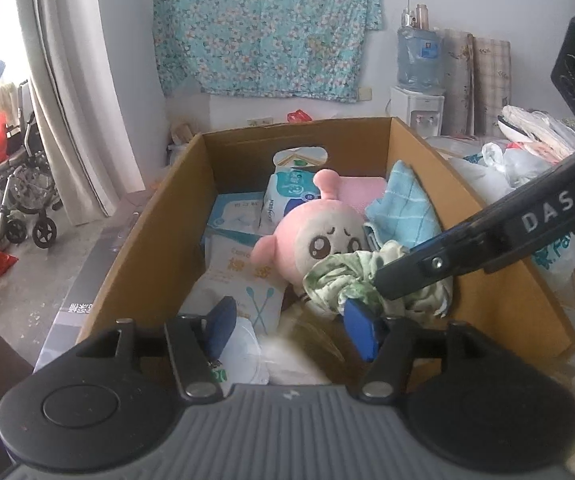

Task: Organize soft objects
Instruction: 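Lower the green cloth into the box and open the right gripper, then move the right gripper to the orange-and-white striped sock and close on it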

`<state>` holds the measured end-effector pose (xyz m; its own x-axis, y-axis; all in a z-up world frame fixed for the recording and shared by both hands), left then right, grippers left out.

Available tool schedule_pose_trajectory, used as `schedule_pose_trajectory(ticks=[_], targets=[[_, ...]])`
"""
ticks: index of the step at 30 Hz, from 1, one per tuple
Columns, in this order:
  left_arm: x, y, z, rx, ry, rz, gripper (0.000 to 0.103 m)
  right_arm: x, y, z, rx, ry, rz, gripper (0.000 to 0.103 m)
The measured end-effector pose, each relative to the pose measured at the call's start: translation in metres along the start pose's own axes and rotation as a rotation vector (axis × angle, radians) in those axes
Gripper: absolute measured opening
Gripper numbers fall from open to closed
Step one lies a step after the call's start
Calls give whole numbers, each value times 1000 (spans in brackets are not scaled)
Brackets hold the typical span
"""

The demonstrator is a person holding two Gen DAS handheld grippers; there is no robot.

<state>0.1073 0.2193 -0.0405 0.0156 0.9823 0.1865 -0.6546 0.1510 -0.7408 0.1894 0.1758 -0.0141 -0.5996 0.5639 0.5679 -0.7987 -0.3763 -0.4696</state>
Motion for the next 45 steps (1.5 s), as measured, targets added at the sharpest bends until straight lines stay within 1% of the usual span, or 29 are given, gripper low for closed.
schedule_pose_trajectory(ticks=[2, 4, 11, 12, 14, 16, 17, 19, 23, 26, 28, 31, 33, 35, 37, 39, 40, 42, 44, 45], targets=[[1, -1, 1, -3, 6, 12, 63, 0, -1, 1, -6, -19, -7, 44], [1, -3, -1, -8, 4, 19, 64, 0, -1, 1, -8, -17, -4, 45], [6, -6, 15, -40, -34, 38, 68, 7, 0, -3, 2, -24, 11, 54], [6, -6, 17, -46, -36, 44, 70, 7, -1, -4, 4, -24, 14, 57], [8, -7, 23, -58, -46, 55, 70, 8, -2, -5, 1, -19, 20, 62], [9, -8, 29, -69, -68, 55, 70, 10, -2, -6, -4, -13, 30, 71], [9, -8, 31, -74, -75, 55, 71, 10, -3, -7, -4, -14, 29, 72], [7, -8, 36, -90, -58, 63, 79, 10, -4, -8, -7, -20, 18, 72], [4, -10, 47, -112, -59, 64, 80, 14, -8, 2, -47, -62, -4, 72], [0, -12, 57, -133, -52, 65, 81, 16, -11, 22, -98, -105, -25, 72], [-6, -14, 65, -156, -31, 75, 88, 15, -13, 44, -146, -137, -48, 72], [-21, -19, 78, -194, 20, 78, 91, 8, -8, 83, -226, -167, -80, 74], [-38, -22, 87, -211, 76, 74, 94, -3, 0, 117, -293, -179, -109, 77], [-62, -27, 96, -242, 151, 53, 96, -19, 13, 154, -370, -179, -148, 79], [-88, -32, 102, -264, 226, 21, 99, -39, 28, 194, -457, -154, -190, 81], [-119, -36, 104, -276, 309, -11, 99, -65, 48, 235, -550, -90, -234, 82], [-137, -38, 104, -279, 360, -34, 100, -80, 60, 257, -600, -41, -261, 82], [-172, -40, 101, -277, 452, -78, 100, -105, 84, 291, -672, 42, -315, 82], [-213, -40, 92, -252, 541, -122, 100, -130, 112, 321, -739, 111, -381, 82], [-233, -35, 87, -235, 570, -142, 100, -142, 129, 332, -764, 139, -421, 82]])
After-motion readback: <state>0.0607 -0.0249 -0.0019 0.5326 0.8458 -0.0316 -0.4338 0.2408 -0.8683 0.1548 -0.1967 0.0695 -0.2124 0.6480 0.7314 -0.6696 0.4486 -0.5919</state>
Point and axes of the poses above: each gripper's, at about its wrist camera, not at the fingertips, and z roughly against the way its jaws point, x to its left, y to its underside, the point moved 9 cm from there along -z, roughly the way its jaws point, and after that the axes turned 6 degrees about -z, right-handed, at the moved point
